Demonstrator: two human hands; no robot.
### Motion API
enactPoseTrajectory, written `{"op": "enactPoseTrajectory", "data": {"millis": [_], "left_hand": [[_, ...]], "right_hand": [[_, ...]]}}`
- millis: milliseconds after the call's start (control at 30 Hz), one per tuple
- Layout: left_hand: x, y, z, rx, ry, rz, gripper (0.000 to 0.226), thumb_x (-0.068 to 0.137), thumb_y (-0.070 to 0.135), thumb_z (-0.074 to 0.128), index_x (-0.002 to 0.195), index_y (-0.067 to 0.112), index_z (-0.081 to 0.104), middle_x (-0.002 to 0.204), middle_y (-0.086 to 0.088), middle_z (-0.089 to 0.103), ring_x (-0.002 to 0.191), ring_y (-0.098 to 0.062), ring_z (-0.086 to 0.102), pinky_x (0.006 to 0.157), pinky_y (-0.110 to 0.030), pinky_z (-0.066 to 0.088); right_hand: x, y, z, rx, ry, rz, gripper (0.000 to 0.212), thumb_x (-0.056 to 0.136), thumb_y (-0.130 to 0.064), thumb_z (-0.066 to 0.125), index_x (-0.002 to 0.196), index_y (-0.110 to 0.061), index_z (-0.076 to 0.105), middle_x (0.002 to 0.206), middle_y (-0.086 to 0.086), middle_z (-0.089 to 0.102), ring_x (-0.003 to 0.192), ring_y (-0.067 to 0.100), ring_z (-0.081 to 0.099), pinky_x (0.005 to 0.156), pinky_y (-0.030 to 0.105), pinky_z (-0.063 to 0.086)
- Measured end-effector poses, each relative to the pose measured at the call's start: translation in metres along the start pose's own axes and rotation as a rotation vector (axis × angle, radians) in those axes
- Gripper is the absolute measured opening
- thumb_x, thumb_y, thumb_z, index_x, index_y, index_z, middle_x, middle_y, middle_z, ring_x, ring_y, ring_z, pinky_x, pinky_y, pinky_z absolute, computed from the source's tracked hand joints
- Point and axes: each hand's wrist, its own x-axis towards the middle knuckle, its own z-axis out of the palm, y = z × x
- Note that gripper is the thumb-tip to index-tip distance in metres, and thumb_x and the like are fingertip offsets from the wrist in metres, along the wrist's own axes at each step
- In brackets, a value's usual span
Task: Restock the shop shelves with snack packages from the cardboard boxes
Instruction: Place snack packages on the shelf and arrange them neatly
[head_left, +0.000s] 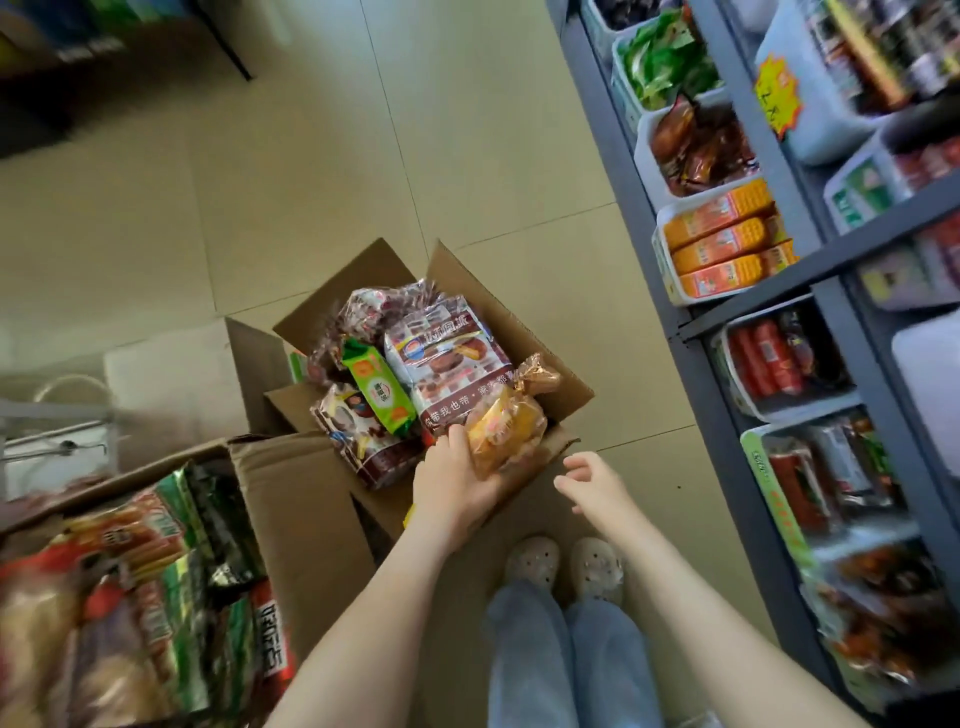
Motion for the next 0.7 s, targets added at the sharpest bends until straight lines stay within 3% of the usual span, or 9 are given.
{"op": "enactPoseTrajectory", "data": {"millis": [133, 267, 400, 533, 600, 700], "left_hand": [[-0.044, 0.039, -0.062, -0.385, 0.129, 0.004, 0.066, 0.077, 0.041, 0.067, 0.132, 0.020, 0.039, 0.123, 0.001, 0.057, 0.111, -0.020, 0.057, 0.089, -0.031, 0.048], [-0.079, 0.076, -0.111, -0.705, 0.020, -0.043, 0.067, 0.079, 0.038, 0.069, 0.136, 0.024, 0.037, 0.121, 0.005, 0.056, 0.112, -0.017, 0.056, 0.097, -0.037, 0.048], [-0.118, 0.111, -0.145, -0.959, -0.168, 0.022, 0.058, 0.069, 0.033, 0.072, 0.121, 0.022, 0.049, 0.119, -0.007, 0.062, 0.102, -0.022, 0.065, 0.086, -0.038, 0.056], [-0.175, 0.141, -0.158, -1.146, -0.430, 0.140, 0.040, 0.082, 0.018, 0.064, 0.120, 0.017, 0.052, 0.099, -0.005, 0.074, 0.088, -0.024, 0.072, 0.070, -0.034, 0.058], [-0.207, 0.156, -0.153, -1.180, -0.569, 0.174, 0.053, 0.078, 0.020, 0.066, 0.127, 0.008, 0.050, 0.107, -0.015, 0.071, 0.096, -0.033, 0.069, 0.079, -0.042, 0.057], [-0.265, 0.182, -0.135, -1.189, -0.713, 0.225, 0.077, 0.069, 0.023, 0.072, 0.138, 0.006, 0.043, 0.126, -0.026, 0.059, 0.109, -0.042, 0.060, 0.096, -0.056, 0.047]], "right_hand": [[-0.058, -0.027, -0.025, 0.113, -0.008, -0.040, 0.044, 0.091, -0.023, 0.063, 0.129, -0.011, 0.045, 0.118, 0.007, 0.052, 0.100, 0.018, 0.053, 0.071, 0.024, 0.048], [-0.112, -0.039, -0.060, 0.260, -0.026, -0.046, 0.080, 0.083, -0.043, 0.069, 0.147, -0.020, 0.026, 0.143, 0.006, 0.040, 0.128, 0.024, 0.043, 0.103, 0.039, 0.040], [-0.174, -0.034, -0.102, 0.492, -0.046, -0.111, 0.113, 0.053, -0.060, 0.083, 0.146, -0.028, 0.027, 0.145, 0.001, 0.043, 0.126, 0.025, 0.048, 0.108, 0.046, 0.038], [-0.251, -0.001, -0.146, 0.652, -0.056, -0.215, 0.095, 0.054, -0.051, 0.086, 0.135, -0.027, 0.044, 0.128, 0.005, 0.061, 0.114, 0.027, 0.060, 0.101, 0.050, 0.045], [-0.293, 0.026, -0.162, 0.743, -0.094, -0.281, 0.089, 0.050, -0.050, 0.087, 0.128, -0.024, 0.053, 0.121, 0.009, 0.067, 0.111, 0.030, 0.063, 0.098, 0.049, 0.048], [-0.357, 0.072, -0.177, 0.870, -0.050, -0.347, 0.065, 0.069, -0.040, 0.079, 0.127, -0.021, 0.057, 0.120, 0.013, 0.067, 0.110, 0.033, 0.063, 0.097, 0.051, 0.047]]}}
